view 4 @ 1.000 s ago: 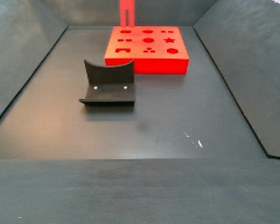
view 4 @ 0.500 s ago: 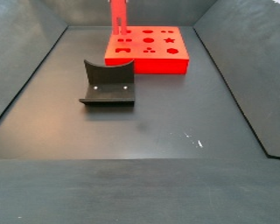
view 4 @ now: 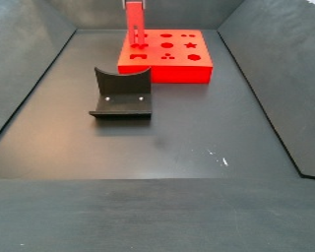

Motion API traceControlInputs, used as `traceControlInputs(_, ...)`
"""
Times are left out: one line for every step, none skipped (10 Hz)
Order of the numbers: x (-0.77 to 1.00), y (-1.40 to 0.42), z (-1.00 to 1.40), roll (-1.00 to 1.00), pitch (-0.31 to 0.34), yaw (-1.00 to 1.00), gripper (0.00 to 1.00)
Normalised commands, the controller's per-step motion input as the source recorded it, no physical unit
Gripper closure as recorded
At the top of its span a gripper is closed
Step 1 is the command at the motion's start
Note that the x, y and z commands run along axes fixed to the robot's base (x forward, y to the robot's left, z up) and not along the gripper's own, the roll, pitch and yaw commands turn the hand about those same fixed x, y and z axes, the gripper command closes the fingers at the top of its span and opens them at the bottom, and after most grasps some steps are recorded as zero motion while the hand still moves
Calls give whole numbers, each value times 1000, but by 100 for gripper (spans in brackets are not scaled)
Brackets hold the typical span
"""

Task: Insert the double-square object.

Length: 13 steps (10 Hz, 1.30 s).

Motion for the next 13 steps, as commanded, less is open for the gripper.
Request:
traceControlInputs(0, 0, -169, -3, 0, 0, 100)
traceControlInputs(-166, 0, -54, -16, 0, 0, 100)
traceControlInputs(-209, 0, 0, -76, -59, 0, 100)
traceControlInputs(-249, 0, 0, -117, -116, 0, 100)
traceControlInputs(-260, 0, 0, -131, -120, 0, 100)
traceControlInputs(0, 0, -34, -79, -124, 0, 100)
traceControlInputs(249, 0, -203, -47, -76, 26, 100)
traceControlInputs(269, 0, -340, -1, -71, 40, 100)
traceControlInputs(217, 0, -540, 0, -91, 0, 100)
traceControlInputs(103, 0, -654, 37, -91, 0, 100)
traceControlInputs(23, 0, -871, 149, -34, 0, 100)
traceControlInputs(-14, 0, -1000, 177, -36, -6, 100)
traceControlInputs(-189, 0, -969, 159, -50, 0, 100)
